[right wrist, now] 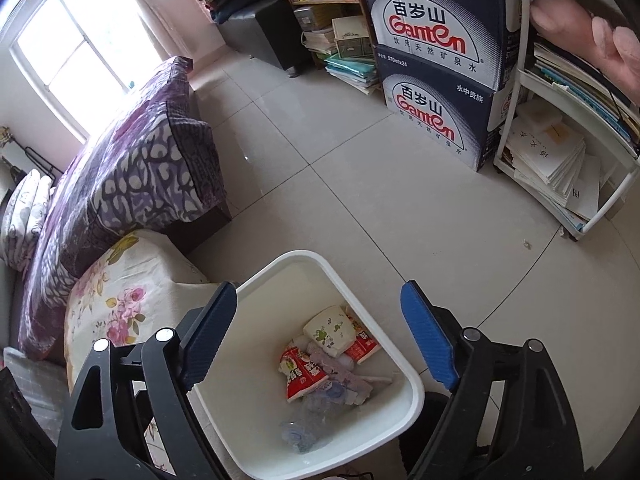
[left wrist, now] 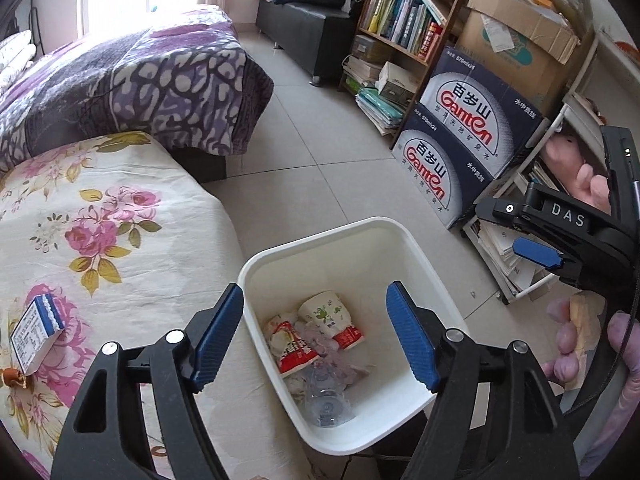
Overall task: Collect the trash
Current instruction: 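Grasp the orange peel on the bed with the left tool, then grasp the blue-and-white box with the right tool while the left tool lifts the peel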
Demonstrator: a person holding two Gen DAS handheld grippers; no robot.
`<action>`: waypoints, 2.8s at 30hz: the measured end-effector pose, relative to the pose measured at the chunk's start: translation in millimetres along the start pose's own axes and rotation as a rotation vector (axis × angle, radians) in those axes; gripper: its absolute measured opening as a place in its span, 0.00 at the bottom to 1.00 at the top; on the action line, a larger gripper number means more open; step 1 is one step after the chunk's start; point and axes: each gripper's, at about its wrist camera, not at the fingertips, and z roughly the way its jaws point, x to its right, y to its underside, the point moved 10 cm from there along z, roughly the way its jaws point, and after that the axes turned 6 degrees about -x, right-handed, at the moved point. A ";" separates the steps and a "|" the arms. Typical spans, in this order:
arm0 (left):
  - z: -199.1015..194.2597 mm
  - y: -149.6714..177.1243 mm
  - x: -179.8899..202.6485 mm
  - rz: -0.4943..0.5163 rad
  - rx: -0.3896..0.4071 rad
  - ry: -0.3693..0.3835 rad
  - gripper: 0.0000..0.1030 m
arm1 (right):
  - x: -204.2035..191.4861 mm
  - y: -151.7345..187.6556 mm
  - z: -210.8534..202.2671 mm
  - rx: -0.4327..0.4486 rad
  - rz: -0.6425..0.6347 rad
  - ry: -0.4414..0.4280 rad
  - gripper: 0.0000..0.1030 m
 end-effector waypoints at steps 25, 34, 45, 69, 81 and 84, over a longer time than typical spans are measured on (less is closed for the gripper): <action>-48.1 78.4 -264.3 -0.071 -0.217 -0.536 0.80 | -155.5 96.9 54.6 -0.157 -0.345 -0.033 0.87; -52.2 132.9 -311.5 0.131 -0.384 -0.557 0.80 | -188.7 123.7 67.6 -0.196 -0.425 -0.043 0.87; -22.7 150.9 -370.4 -0.080 -0.355 -0.337 0.77 | -207.0 145.2 76.7 -0.208 -0.496 -0.024 0.87; -33.3 158.2 -351.8 -0.082 -0.320 -0.280 0.45 | -220.7 168.0 86.8 -0.229 -0.534 -0.026 0.87; -82.4 133.2 -343.7 -0.110 -0.202 -0.254 0.20 | -264.9 207.2 99.1 -0.337 -0.519 -0.115 0.87; -120.4 112.4 -349.0 -0.174 -0.091 -0.277 0.20 | -292.7 221.0 107.3 -0.348 -0.445 -0.152 0.87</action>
